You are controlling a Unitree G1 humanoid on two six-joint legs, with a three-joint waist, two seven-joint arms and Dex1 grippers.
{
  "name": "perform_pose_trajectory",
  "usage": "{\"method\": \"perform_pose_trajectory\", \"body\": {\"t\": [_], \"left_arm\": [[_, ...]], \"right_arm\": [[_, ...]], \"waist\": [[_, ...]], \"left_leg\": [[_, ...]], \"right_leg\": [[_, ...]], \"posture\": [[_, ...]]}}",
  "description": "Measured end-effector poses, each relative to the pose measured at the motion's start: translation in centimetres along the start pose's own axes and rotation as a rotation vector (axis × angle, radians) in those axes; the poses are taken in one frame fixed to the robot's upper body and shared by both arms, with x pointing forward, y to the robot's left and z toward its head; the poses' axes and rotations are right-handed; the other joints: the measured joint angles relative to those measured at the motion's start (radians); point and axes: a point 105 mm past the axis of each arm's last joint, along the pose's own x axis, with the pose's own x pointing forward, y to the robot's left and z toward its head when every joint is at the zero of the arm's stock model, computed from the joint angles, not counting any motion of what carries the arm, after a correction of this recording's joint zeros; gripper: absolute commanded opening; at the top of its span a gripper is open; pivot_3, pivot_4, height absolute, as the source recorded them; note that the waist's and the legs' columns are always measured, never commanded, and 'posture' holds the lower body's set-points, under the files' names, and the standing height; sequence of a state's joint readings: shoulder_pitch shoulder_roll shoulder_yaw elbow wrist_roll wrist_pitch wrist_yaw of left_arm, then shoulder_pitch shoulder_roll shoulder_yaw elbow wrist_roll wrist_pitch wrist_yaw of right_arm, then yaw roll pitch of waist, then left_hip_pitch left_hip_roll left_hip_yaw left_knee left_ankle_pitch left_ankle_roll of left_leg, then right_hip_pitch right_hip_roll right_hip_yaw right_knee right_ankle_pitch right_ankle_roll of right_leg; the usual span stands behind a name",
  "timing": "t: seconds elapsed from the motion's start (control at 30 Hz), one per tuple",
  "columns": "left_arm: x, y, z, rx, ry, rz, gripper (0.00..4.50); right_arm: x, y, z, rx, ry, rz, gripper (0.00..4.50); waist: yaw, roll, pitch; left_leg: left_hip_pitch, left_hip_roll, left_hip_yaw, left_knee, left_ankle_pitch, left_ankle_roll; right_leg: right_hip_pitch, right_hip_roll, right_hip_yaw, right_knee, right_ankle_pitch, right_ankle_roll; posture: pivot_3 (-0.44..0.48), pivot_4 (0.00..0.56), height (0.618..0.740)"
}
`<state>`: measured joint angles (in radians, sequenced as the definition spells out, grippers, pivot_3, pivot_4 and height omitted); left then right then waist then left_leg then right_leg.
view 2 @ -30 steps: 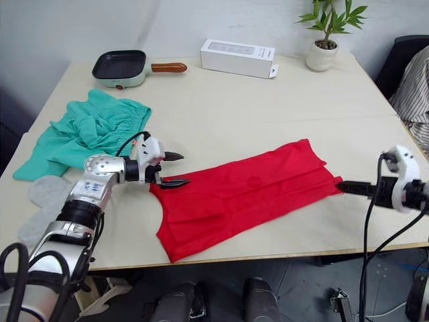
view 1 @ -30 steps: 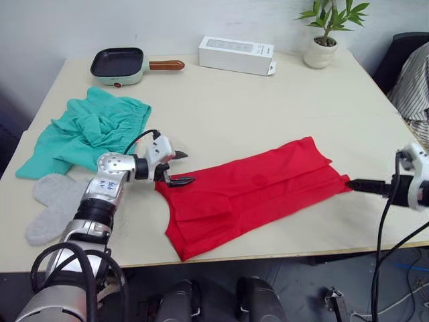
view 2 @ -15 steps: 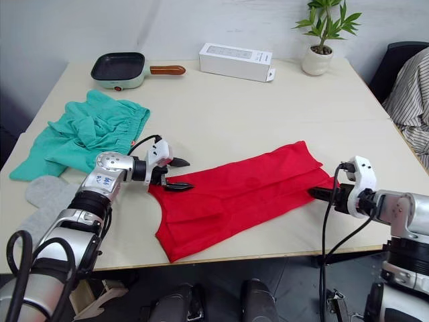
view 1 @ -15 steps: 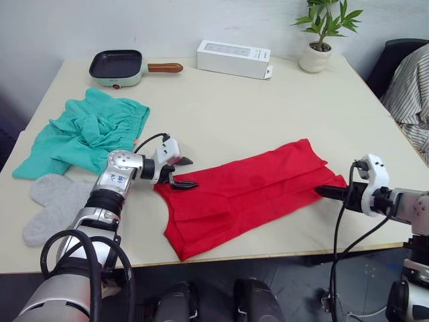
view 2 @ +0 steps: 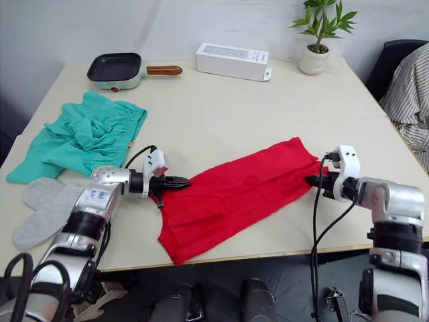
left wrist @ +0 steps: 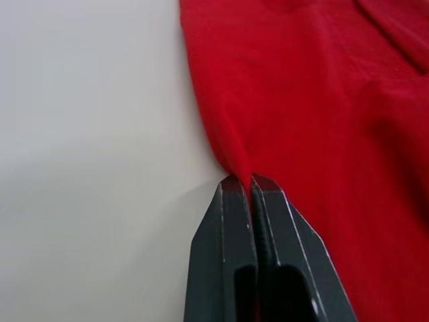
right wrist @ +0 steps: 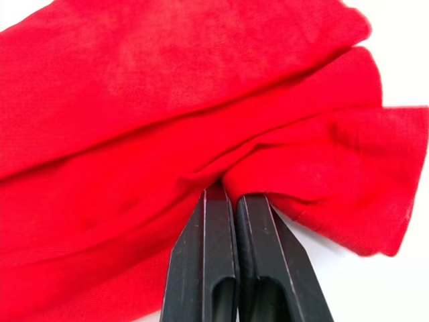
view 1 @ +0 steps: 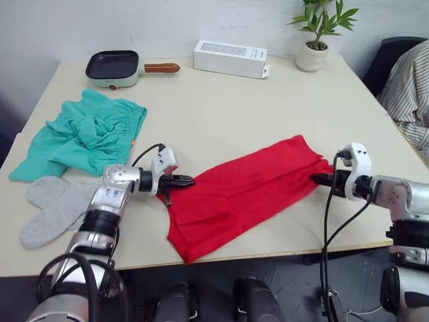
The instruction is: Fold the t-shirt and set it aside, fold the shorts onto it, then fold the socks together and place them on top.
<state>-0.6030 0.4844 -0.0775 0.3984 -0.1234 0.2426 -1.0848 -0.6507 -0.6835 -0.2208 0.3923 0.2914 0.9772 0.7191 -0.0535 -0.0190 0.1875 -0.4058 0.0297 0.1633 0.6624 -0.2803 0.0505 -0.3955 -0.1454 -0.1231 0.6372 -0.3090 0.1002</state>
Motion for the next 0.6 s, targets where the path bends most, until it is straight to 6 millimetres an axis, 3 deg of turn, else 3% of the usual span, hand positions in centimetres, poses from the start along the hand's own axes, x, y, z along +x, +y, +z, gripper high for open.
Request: {"method": "perform_pose_trajectory", "body": {"t": [0.17, 0.3, 0.47, 0.5, 0.6], "left_arm": [[0.5, -2.5, 0.1, -0.077, -0.047, 0.086, 0.01], [1.2, -5.0, 0.6, -0.118, -0.072, 0.122, 0.01], [2.1, -5.6, 1.5, -0.209, -0.112, 0.211, 0.01], [2.1, -5.7, 1.5, -0.221, -0.11, 0.22, 0.24], [1.8, -5.4, 1.6, -0.228, -0.089, 0.232, 0.98]], "right_arm": [[2.2, -1.3, 3.6, -0.16, -0.075, -0.077, 0.0], [3.4, -1.3, 6.4, -0.273, -0.155, -0.127, 0.0], [4.1, -1.1, 7.0, -0.297, -0.171, -0.142, 0.0], [4.1, -1.1, 7.0, -0.29, -0.169, -0.136, 0.0], [3.7, -1.1, 6.7, -0.268, -0.148, -0.089, 0.68]], "waist": [[0.0, 0.001, 0.001], [0.001, 0.002, 0.001], [0.008, 0.002, 0.002], [0.009, 0.002, 0.002], [0.011, 0.003, 0.002]], "left_leg": [[-0.001, 0.0, 0.001, 0.0, 0.0, 0.0], [-0.001, 0.0, 0.001, -0.001, 0.001, -0.001], [-0.001, 0.0, 0.001, -0.001, 0.001, 0.0], [-0.001, 0.0, 0.001, -0.001, 0.001, 0.0], [-0.001, 0.001, 0.001, -0.001, 0.001, -0.001]], "right_leg": [[0.0, 0.001, 0.003, -0.001, 0.0, 0.0], [0.0, 0.002, 0.003, -0.001, 0.0, 0.0], [0.0, 0.002, 0.003, -0.001, 0.0, 0.0], [0.0, 0.002, 0.003, -0.001, 0.0, 0.0], [0.0, 0.002, 0.003, -0.002, 0.0, 0.0]], "posture": [[0.0, 0.15, 0.74], [0.0, 0.15, 0.74], [0.0, 0.15, 0.74], [0.0, 0.15, 0.74], [0.0, 0.15, 0.74]]}}
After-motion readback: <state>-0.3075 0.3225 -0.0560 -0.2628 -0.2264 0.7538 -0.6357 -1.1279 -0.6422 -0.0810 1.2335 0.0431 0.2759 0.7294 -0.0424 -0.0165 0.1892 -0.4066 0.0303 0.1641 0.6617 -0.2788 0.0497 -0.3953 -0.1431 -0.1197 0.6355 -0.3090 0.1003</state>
